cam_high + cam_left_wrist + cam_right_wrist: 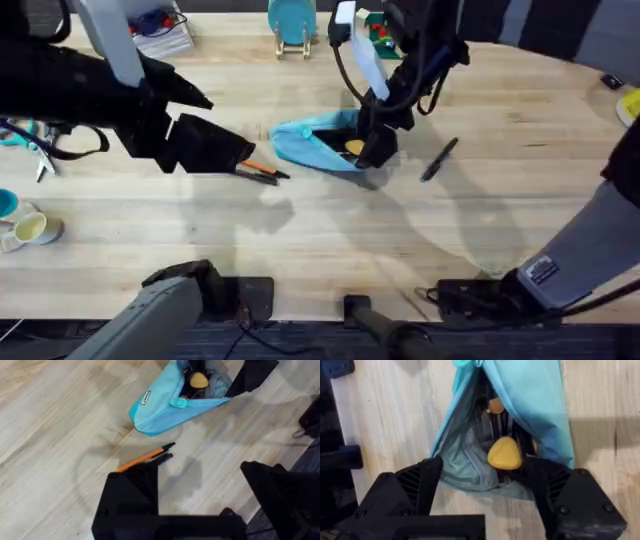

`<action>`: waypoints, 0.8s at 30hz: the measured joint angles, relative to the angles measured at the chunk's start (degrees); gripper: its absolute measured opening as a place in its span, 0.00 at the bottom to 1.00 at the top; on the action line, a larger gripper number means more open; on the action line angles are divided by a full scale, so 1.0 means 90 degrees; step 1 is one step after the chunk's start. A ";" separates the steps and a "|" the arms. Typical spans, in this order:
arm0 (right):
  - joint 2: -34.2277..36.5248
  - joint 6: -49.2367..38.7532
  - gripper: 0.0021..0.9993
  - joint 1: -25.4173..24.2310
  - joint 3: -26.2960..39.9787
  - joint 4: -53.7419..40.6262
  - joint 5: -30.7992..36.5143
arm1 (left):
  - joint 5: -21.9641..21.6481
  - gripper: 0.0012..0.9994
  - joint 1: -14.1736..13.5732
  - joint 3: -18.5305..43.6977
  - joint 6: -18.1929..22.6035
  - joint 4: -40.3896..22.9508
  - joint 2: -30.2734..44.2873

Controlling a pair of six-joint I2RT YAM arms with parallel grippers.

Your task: Unzip the bag, pick up the pens from the table one at a time and place them inside, then zip the bag closed.

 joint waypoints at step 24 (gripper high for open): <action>-0.0457 0.1575 1.00 0.0000 0.1044 -0.0179 0.0158 | 0.0000 1.00 0.0000 0.0000 0.0000 0.0000 0.0000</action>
